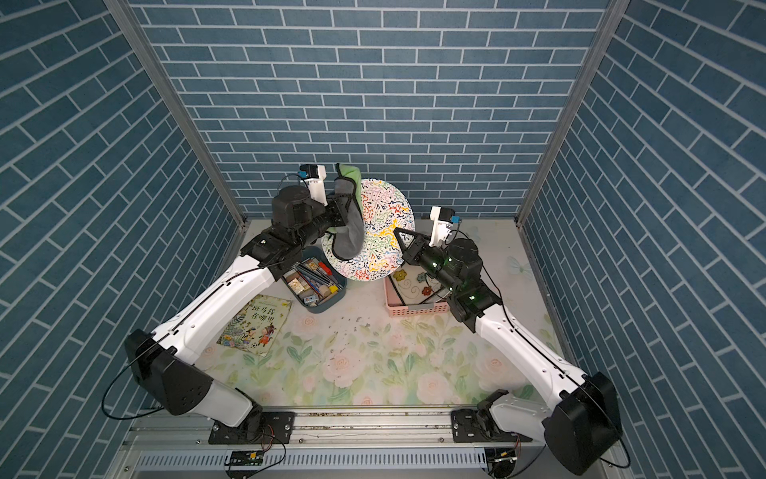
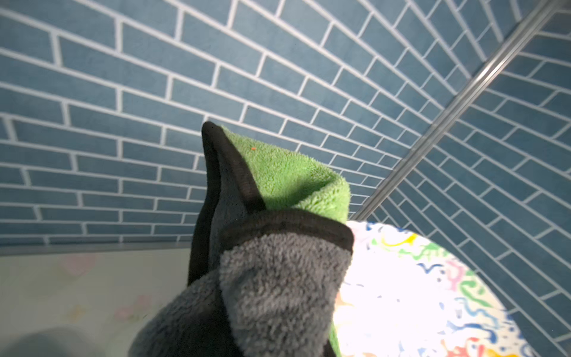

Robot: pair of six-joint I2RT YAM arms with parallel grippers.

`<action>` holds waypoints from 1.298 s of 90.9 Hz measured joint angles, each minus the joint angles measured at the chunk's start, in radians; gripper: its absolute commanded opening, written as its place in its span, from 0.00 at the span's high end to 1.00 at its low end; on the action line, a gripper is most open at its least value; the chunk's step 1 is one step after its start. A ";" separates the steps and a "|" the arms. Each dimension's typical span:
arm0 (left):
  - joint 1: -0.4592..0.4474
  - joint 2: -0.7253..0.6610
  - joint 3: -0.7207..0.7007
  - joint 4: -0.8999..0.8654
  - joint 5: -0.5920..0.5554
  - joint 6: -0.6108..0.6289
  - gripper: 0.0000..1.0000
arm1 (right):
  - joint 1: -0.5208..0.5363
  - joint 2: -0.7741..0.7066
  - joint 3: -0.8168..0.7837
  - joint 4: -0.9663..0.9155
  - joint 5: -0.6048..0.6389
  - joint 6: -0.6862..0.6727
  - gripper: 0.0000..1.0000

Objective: Wipe the wet plate dry
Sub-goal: Wipe the plate with towel.

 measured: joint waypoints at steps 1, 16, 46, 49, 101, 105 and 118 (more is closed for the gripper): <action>0.001 -0.003 -0.009 0.003 0.002 -0.003 1.00 | 0.000 0.001 -0.002 -0.002 -0.001 -0.002 1.00; -0.068 0.029 -0.061 0.050 0.058 -0.006 1.00 | -0.072 0.002 -0.009 -0.026 -0.011 -0.004 1.00; 0.124 -0.111 -0.318 0.269 0.438 -0.288 1.00 | -0.335 -0.077 -0.007 0.151 -0.120 0.073 1.00; 0.164 -0.126 -0.333 0.311 0.467 -0.341 1.00 | -0.346 -0.093 -0.007 0.186 -0.132 0.105 1.00; 0.119 -0.042 -0.191 1.356 0.621 -1.276 1.00 | -0.295 0.042 -0.076 0.823 -0.276 0.580 1.00; 0.105 -0.037 -0.185 1.376 0.618 -1.291 1.00 | -0.280 0.046 -0.079 0.834 -0.275 0.592 1.00; 0.083 -0.031 -0.185 1.444 0.591 -1.325 1.00 | -0.233 0.064 -0.079 0.887 -0.251 0.596 1.00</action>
